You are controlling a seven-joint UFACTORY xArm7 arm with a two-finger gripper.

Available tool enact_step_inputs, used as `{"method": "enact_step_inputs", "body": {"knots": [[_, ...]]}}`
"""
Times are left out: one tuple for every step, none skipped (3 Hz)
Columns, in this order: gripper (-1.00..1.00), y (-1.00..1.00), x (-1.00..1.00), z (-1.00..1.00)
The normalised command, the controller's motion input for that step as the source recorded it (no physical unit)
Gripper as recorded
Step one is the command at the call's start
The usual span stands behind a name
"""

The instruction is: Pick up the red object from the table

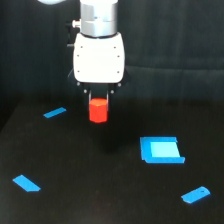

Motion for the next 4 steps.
{"method": "enact_step_inputs", "body": {"knots": [[-0.95, -0.15, -0.41, 0.86], [-1.00, -0.04, -0.30, 0.78], [-1.00, 0.06, -0.14, 0.56], [-0.92, -0.03, -0.11, 0.34]]}}
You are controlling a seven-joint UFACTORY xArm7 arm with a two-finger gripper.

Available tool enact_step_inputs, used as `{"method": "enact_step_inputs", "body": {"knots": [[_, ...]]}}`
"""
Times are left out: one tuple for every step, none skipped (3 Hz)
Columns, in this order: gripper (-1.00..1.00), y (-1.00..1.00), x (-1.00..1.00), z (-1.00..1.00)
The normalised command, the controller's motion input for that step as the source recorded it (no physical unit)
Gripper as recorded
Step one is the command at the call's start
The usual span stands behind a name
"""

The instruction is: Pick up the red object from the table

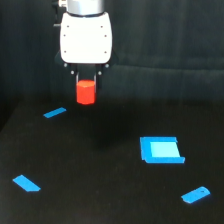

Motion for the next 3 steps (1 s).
{"method": "enact_step_inputs", "body": {"knots": [[-1.00, -0.03, -0.07, 0.11], [-0.93, -0.02, 0.08, -0.03], [-0.95, 0.03, 0.17, 0.10]]}}
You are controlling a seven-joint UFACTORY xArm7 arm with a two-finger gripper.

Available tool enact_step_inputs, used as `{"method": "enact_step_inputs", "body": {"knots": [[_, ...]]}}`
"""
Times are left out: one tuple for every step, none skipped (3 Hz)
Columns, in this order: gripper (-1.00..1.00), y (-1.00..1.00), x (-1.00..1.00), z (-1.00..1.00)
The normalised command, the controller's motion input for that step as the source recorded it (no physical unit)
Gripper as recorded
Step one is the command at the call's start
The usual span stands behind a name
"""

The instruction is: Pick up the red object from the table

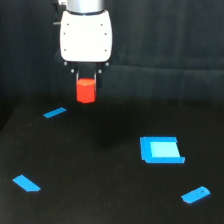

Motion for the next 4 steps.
{"method": "enact_step_inputs", "body": {"knots": [[-1.00, -0.10, 0.10, 0.02], [-1.00, -0.07, 0.01, -0.03], [-1.00, -0.07, 0.01, 0.02], [-1.00, -0.05, 0.14, 0.05]]}}
